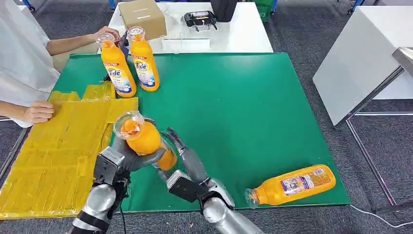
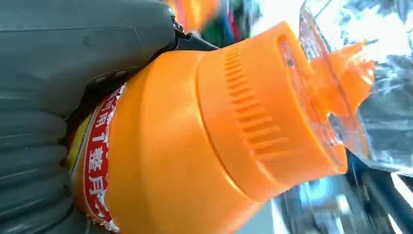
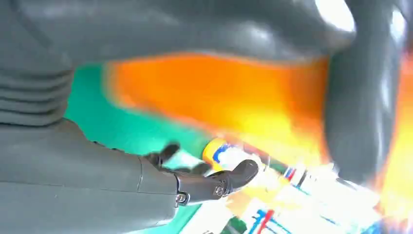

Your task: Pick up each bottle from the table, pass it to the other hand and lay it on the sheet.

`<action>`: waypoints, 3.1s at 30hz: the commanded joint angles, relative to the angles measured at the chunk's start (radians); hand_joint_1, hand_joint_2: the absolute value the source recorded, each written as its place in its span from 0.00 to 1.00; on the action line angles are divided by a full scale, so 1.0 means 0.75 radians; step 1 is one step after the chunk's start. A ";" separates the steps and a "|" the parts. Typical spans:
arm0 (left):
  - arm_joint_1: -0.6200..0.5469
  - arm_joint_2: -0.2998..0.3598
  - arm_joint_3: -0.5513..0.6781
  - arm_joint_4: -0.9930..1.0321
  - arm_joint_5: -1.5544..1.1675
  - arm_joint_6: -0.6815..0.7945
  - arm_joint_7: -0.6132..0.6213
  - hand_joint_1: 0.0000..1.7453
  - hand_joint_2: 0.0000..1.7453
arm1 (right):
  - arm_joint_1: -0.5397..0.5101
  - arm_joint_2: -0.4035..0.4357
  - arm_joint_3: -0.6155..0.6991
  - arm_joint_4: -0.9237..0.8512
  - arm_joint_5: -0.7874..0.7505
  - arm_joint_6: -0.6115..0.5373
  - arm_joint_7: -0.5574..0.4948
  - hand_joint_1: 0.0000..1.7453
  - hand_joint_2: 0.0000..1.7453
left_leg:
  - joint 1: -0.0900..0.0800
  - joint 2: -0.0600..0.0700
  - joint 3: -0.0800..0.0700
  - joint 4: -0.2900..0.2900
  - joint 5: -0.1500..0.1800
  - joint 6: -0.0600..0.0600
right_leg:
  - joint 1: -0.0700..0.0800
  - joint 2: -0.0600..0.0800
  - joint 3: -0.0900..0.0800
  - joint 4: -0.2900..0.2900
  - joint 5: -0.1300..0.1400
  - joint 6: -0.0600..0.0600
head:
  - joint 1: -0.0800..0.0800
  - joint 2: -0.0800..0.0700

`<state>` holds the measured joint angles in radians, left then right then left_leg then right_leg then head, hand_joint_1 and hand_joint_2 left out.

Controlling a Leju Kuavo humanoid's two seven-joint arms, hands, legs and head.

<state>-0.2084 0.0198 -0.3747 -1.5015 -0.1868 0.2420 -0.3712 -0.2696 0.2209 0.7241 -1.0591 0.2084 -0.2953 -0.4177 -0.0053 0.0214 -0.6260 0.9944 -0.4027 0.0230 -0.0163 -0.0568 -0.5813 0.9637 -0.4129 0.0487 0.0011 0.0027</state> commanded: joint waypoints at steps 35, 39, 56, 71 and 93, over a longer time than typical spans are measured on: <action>-0.517 0.185 -0.322 1.452 -1.845 0.431 0.904 1.00 1.00 | 0.194 -0.473 -0.222 -0.658 0.664 0.077 0.193 0.00 1.00 | 0.001 0.003 0.010 -0.003 -0.003 -0.001 | 0.000 0.010 0.010 -0.004 -0.001 -0.002 | 0.001 0.000; -0.464 0.143 -0.218 1.524 -1.822 0.414 0.918 0.39 1.00 | 0.230 -0.566 -0.226 -0.680 0.774 0.099 0.235 0.00 1.00 | 0.001 0.003 0.005 -0.002 -0.002 -0.001 | 0.000 0.008 0.006 -0.004 -0.001 -0.001 | 0.001 0.000; -0.302 0.014 0.438 1.096 -1.034 0.494 0.246 0.00 0.00 | 0.521 -1.020 -0.273 -0.872 0.831 0.312 0.231 0.00 1.00 | -0.001 -0.006 0.021 -0.002 -0.006 -0.004 | -0.002 0.005 0.022 -0.002 -0.004 -0.002 | -0.001 0.000; -0.221 0.025 0.508 0.833 -0.862 0.368 0.180 0.00 1.00 | 0.640 -1.214 -0.373 -0.972 0.784 0.338 0.244 0.00 1.00 | -0.006 -0.004 0.011 0.001 -0.007 0.000 | -0.007 0.003 0.012 0.000 -0.004 0.002 | 0.001 0.000; -0.060 -0.034 0.450 0.586 -0.829 0.329 0.225 0.00 1.00 | 0.586 -0.974 -0.598 -0.640 1.271 0.211 0.703 0.00 1.00 | -0.002 -0.001 0.014 -0.001 -0.008 -0.002 | -0.003 0.009 0.015 -0.004 -0.004 0.000 | -0.001 0.000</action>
<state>-0.2811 0.0233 -0.0229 -0.9902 -0.8022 0.5074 -0.2186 0.2401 -0.6818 0.3251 -1.7129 1.1100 -0.1446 0.0839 -0.0099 0.0209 -0.6204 0.9946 -0.4069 0.0241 -0.0208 -0.0556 -0.5762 0.9633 -0.4153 0.0521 0.0004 0.0027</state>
